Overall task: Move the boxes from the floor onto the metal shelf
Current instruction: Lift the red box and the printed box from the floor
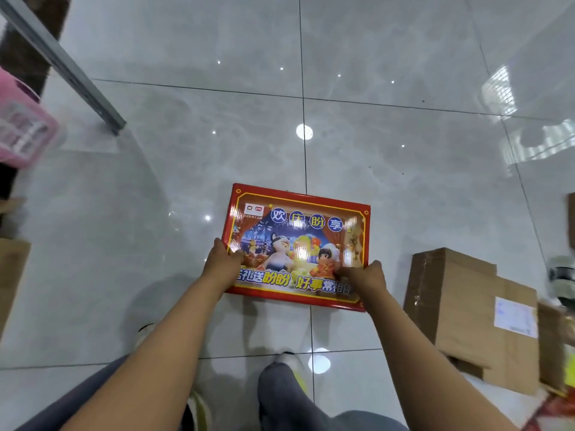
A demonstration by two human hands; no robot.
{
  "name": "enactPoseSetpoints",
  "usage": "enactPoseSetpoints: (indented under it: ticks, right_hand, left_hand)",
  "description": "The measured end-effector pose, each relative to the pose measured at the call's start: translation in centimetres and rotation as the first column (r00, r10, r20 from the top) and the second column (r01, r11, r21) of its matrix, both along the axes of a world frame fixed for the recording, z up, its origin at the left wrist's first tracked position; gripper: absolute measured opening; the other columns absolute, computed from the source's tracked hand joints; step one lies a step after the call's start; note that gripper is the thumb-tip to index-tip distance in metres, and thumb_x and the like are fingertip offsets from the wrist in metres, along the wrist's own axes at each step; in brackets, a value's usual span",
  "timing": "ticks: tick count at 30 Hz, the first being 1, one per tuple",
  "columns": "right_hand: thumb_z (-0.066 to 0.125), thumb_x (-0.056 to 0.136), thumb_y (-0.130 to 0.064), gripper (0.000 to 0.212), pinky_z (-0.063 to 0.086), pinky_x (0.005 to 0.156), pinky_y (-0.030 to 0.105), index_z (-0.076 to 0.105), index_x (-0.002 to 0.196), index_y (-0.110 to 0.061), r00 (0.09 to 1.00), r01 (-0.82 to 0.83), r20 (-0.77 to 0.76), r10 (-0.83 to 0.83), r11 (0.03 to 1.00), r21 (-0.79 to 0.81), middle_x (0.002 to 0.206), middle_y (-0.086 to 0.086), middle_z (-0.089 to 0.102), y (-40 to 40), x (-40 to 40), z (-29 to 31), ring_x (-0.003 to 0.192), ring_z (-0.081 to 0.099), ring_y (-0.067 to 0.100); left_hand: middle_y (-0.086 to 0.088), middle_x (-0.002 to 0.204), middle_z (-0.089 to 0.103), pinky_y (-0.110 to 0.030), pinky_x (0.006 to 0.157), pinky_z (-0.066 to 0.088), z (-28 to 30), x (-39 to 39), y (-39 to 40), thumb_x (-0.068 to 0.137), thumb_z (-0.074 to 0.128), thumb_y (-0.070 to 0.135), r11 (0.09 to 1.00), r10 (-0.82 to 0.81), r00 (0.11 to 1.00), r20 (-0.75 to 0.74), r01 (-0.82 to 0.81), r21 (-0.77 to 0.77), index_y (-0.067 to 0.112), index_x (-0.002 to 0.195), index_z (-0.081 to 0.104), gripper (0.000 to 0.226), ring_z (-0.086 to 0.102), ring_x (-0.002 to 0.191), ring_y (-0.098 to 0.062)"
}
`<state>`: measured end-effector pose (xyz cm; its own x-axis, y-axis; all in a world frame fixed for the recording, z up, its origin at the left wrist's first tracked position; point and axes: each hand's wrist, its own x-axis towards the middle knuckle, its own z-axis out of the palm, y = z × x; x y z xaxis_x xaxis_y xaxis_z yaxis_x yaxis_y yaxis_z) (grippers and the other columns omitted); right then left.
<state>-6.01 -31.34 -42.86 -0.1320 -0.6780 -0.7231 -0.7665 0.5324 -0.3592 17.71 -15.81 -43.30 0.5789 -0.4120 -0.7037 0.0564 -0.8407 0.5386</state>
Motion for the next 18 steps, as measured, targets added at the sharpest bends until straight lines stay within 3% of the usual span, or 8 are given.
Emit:
enactPoseSetpoints:
  ticks: [1,5,12,18]
  right_hand:
    - [0.088,0.059,-0.036,0.082,0.055,0.090,0.050,0.047,0.124,-0.008,1.000,0.003,-0.016,-0.002,0.999,0.034,0.119,0.012,0.062,-0.2,0.0,0.0,0.104,0.064,0.034]
    - [0.083,0.039,-0.050,0.093,0.055,0.090,0.048,0.056,0.120,-0.014,0.999,-0.029,-0.021,0.028,1.000,-0.003,0.117,0.010,0.064,-0.2,0.1,0.4,0.101,0.065,0.031]
    - [0.087,0.064,-0.029,0.073,0.056,0.089,0.046,0.047,0.123,-0.011,0.994,-0.075,0.084,0.076,0.997,-0.013,0.121,0.011,0.060,0.6,1.1,6.3,0.104,0.063,0.031]
    - [0.087,0.064,-0.020,0.067,0.055,0.084,0.041,0.047,0.117,-0.011,0.956,-0.038,0.279,0.086,0.984,-0.173,0.107,0.005,0.062,2.1,1.8,13.0,0.095,0.064,0.027]
  left_hand:
    - [-0.010,0.117,0.061,-0.040,0.084,0.052,-0.1,0.3,-0.4,0.090,0.056,0.020,0.998,0.066,0.997,-0.043,-0.067,-0.005,0.011,0.122,0.046,0.034,0.062,0.098,-0.029]
    - [-0.014,0.109,0.066,-0.044,0.087,0.054,0.2,1.0,0.5,0.075,0.067,0.018,0.998,0.057,0.998,0.004,-0.057,0.040,0.009,0.111,0.060,0.037,0.065,0.092,-0.032]
    - [-0.013,0.109,0.064,-0.040,0.081,0.054,4.8,0.9,2.7,0.071,0.081,0.028,0.995,0.006,0.984,0.176,-0.023,0.097,0.009,0.108,0.056,0.049,0.064,0.092,-0.032]
    - [-0.013,0.109,0.061,-0.044,0.081,0.055,12.9,1.7,4.1,0.066,0.084,0.028,0.999,0.040,0.950,0.309,-0.047,0.017,0.010,0.103,0.053,0.051,0.065,0.087,-0.030]
